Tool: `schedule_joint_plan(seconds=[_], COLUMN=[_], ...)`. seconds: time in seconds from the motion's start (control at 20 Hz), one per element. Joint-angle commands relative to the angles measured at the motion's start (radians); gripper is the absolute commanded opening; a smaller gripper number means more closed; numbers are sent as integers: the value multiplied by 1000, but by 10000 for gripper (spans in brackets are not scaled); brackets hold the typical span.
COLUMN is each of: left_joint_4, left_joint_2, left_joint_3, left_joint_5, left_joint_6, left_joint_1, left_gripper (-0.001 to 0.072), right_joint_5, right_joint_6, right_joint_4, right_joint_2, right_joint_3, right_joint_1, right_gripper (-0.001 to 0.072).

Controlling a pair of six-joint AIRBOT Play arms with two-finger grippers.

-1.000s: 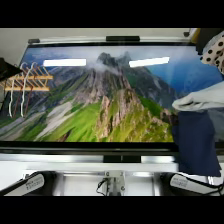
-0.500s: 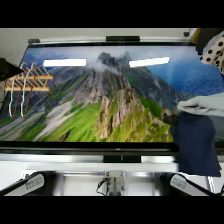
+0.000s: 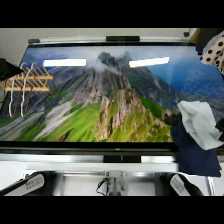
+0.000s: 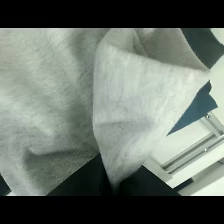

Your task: Fold the shirts.

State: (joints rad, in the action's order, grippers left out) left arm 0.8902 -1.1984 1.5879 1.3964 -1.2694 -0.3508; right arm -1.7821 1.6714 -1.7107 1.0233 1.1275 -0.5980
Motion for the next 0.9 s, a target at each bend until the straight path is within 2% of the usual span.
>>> schedule_joint_plan(seconds=[0.0, 0.25, 0.4, 0.65, 0.7, 0.75, 0.8, 0.85], left_joint_4=[0, 0, 0, 0, 0, 0, 0, 0], left_joint_2=[0, -1, 0, 0, 0, 0, 0, 0], left_joint_3=[0, 0, 0, 0, 0, 0, 0, 0], left_joint_5=[0, -5, -15, -14, -15, -15, -15, -15], left_joint_6=[1, 1, 1, 0, 0, 0, 0, 0], left_joint_1=[0, 0, 0, 0, 0, 0, 0, 0], left_gripper=[42, 43, 43, 43, 43, 43, 42, 43], right_joint_5=[-7, -2, -12, 150, 172, 183, 182, 179], right_joint_6=[-12, -60, -86, -68, -55, -53, -61, -61], right_joint_4=[-15, -80, 16, 46, 22, -8, -48, -88], right_joint_2=[-18, -121, -136, -135, -135, -135, -135, -135], right_joint_3=[-139, -146, -162, -207, -211, -211, -211, -211], right_joint_1=[0, -10, -157, -248, -248, -248, -248, -248], right_gripper=[70, 71, 70, 84, 244, 588, 672, 672])
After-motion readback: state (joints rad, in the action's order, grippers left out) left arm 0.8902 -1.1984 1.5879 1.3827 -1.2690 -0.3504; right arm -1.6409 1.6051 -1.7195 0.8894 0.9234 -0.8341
